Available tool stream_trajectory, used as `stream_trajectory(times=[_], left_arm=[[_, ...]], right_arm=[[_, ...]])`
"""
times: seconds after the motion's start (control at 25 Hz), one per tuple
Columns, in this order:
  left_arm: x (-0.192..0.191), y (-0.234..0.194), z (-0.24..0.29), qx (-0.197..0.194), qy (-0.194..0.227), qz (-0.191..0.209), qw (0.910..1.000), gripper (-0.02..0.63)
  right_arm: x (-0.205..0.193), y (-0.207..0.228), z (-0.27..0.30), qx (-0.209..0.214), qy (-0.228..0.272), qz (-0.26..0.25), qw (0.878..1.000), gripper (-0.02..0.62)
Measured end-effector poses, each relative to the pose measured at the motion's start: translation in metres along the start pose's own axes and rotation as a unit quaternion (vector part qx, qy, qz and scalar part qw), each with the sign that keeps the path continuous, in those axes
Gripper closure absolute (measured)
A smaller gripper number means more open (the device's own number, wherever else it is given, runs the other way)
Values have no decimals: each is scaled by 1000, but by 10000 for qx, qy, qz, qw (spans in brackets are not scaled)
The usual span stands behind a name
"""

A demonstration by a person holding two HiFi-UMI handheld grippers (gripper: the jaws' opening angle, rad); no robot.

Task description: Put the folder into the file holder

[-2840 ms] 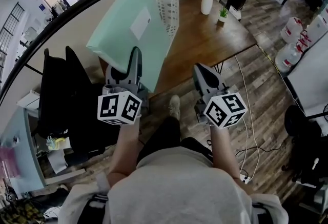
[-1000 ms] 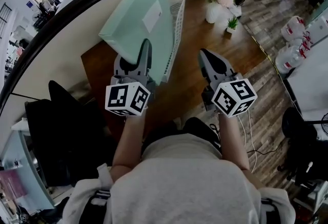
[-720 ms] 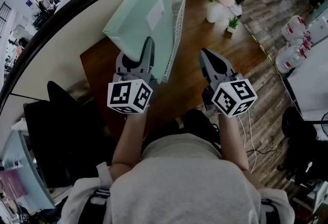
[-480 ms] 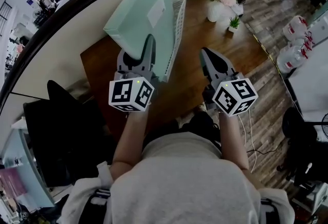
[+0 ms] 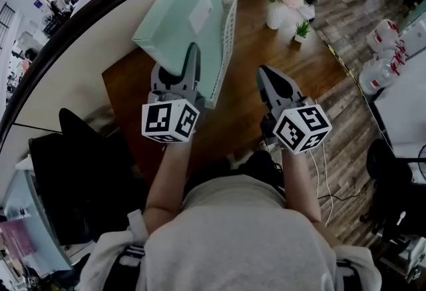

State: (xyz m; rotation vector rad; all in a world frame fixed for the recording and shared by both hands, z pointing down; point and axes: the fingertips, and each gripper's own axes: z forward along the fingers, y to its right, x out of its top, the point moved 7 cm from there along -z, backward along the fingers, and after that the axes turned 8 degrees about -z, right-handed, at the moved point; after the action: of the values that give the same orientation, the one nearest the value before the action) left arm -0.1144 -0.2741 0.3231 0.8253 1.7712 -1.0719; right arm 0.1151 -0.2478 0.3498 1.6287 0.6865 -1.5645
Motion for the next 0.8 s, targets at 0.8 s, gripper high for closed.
stream_trajectory(times=[0.8], left_arm=[[-29, 2, 11, 110, -58, 219, 9997, 426]], right_arm=[[-3, 15, 13, 190, -116, 13, 9998, 586]])
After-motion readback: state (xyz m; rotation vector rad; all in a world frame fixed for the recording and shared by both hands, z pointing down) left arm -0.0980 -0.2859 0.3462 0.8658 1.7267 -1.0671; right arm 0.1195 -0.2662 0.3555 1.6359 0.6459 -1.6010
